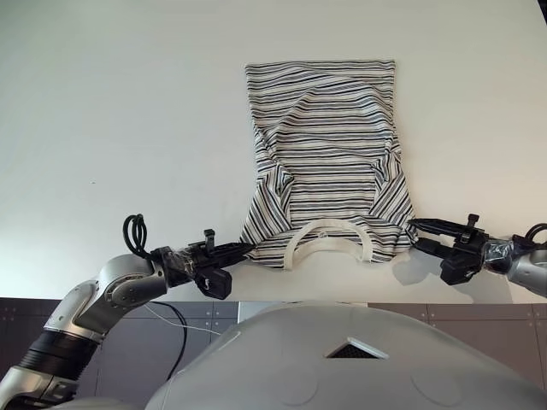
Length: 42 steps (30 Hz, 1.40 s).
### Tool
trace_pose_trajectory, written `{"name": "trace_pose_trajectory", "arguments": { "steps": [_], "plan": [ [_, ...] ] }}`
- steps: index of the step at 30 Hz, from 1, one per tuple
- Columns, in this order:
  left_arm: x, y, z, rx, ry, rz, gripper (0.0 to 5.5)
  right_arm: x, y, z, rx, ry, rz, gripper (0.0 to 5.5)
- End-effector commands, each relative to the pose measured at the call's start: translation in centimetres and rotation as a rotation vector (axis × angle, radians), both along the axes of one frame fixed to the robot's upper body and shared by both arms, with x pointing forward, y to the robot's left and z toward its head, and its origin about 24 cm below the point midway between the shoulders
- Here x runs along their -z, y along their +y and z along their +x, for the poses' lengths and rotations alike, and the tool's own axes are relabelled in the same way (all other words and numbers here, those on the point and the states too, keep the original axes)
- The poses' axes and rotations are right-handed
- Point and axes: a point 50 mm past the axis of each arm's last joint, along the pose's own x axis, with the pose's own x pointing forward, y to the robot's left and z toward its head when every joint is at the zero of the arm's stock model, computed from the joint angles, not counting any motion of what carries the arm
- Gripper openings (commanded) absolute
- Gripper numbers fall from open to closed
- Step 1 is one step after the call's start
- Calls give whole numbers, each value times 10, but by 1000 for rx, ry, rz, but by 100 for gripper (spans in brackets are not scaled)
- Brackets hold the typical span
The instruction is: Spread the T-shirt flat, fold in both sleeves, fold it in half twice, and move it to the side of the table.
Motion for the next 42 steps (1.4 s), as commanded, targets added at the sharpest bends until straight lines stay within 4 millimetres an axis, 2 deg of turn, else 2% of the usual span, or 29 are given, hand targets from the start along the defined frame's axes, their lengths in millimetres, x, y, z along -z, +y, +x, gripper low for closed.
{"name": "trace_pose_trajectory", "arguments": {
  "steps": [1,2,10,12,15,18,21,24,29,34,37,39,42],
  "plan": [
    [21,11,-11,-10,111,115,10,5,-2,-2,-11,54,-58,201],
    [20,11,-11,-8,110,116,10,6,-2,-3,-12,63,-62,201],
    [19,11,-10,-4,108,112,10,10,-4,-5,-7,122,-83,50],
    [17,11,-8,-3,103,108,10,9,-1,-2,66,179,-29,14],
    [13,12,-2,-2,92,106,10,-1,9,4,122,295,44,14],
    [2,12,10,-15,75,90,10,-20,14,14,115,361,58,14],
    [-12,10,12,-23,105,58,10,-40,17,16,77,422,35,14],
    [-25,10,8,-14,147,48,10,-59,15,15,35,459,10,14],
    [-46,10,-14,-18,263,21,10,-67,6,-3,-17,546,-86,14],
    [-80,5,-30,-102,490,-76,10,-85,5,-21,19,697,-87,14],
    [-98,1,-17,-162,555,-163,10,-103,8,-10,71,746,-8,14],
    [-109,-3,3,-200,554,-246,10,-113,11,6,94,751,36,14],
    [-117,1,51,-331,485,-389,10,-120,10,46,158,711,94,14]
  ]
}}
